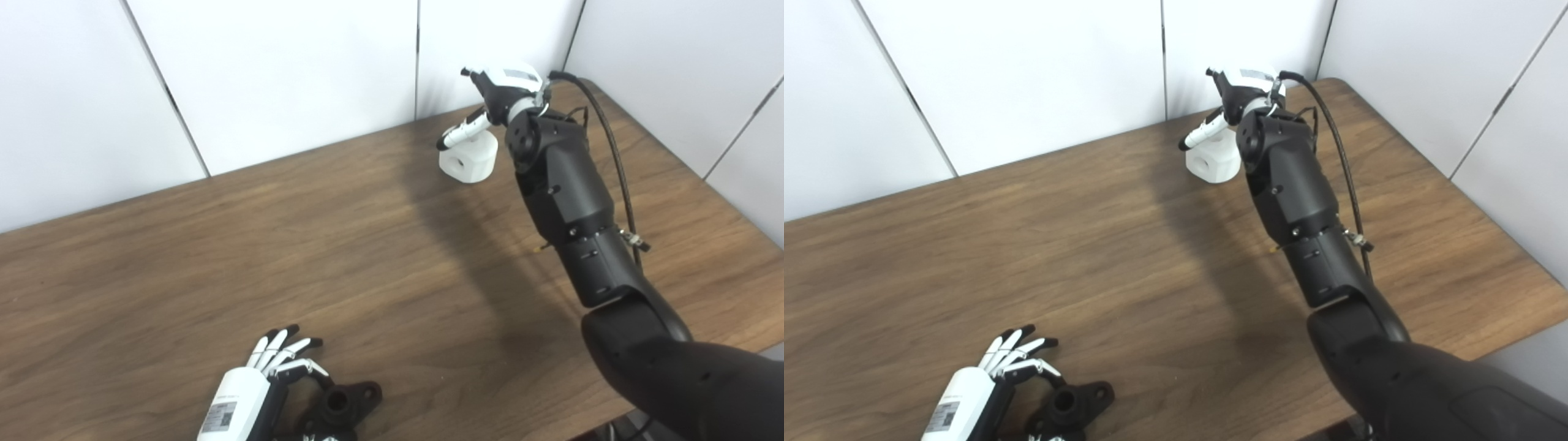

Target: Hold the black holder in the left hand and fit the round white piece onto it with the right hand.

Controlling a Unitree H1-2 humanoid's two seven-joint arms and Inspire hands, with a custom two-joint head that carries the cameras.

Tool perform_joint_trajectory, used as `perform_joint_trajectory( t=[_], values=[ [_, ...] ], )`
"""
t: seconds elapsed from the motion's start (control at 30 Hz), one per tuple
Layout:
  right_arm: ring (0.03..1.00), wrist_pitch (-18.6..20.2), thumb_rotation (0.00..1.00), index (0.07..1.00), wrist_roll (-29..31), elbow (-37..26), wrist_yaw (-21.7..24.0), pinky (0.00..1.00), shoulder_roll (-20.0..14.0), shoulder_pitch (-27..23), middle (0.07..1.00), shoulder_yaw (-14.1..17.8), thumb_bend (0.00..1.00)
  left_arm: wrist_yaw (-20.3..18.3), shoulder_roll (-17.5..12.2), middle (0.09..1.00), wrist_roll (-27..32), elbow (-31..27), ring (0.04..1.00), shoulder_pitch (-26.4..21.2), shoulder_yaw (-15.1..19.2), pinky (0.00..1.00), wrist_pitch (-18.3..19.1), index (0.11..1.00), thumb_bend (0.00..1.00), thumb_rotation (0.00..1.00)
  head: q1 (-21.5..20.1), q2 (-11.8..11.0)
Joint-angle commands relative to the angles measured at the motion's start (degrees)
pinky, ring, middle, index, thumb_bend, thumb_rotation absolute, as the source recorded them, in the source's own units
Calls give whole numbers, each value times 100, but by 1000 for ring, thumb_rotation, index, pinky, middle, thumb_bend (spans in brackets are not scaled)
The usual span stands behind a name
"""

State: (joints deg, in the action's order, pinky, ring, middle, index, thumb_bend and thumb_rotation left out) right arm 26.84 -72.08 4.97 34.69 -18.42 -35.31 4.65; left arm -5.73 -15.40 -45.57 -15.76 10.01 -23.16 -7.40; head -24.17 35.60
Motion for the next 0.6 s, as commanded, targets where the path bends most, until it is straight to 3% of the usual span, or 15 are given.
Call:
perform_joint_trajectory(
  t=[0.0, 0.57],
  values=[
    [956, 7, 422, 928, -303, -96, 52, 853, 77, -408, 954, 189, 927, -264, -134, 844, -390, 186, 961, 164, -5, 995, 327, 489, 513, 59, 1, 4],
    [968, 6, 452, 963, -1680, -62, 940, 848, 767, -727, 930, 671, 948, -256, -62, 845, -435, 171, 961, 149, -1, 991, 350, 489, 514, 58, 60, 8]
  ],
)
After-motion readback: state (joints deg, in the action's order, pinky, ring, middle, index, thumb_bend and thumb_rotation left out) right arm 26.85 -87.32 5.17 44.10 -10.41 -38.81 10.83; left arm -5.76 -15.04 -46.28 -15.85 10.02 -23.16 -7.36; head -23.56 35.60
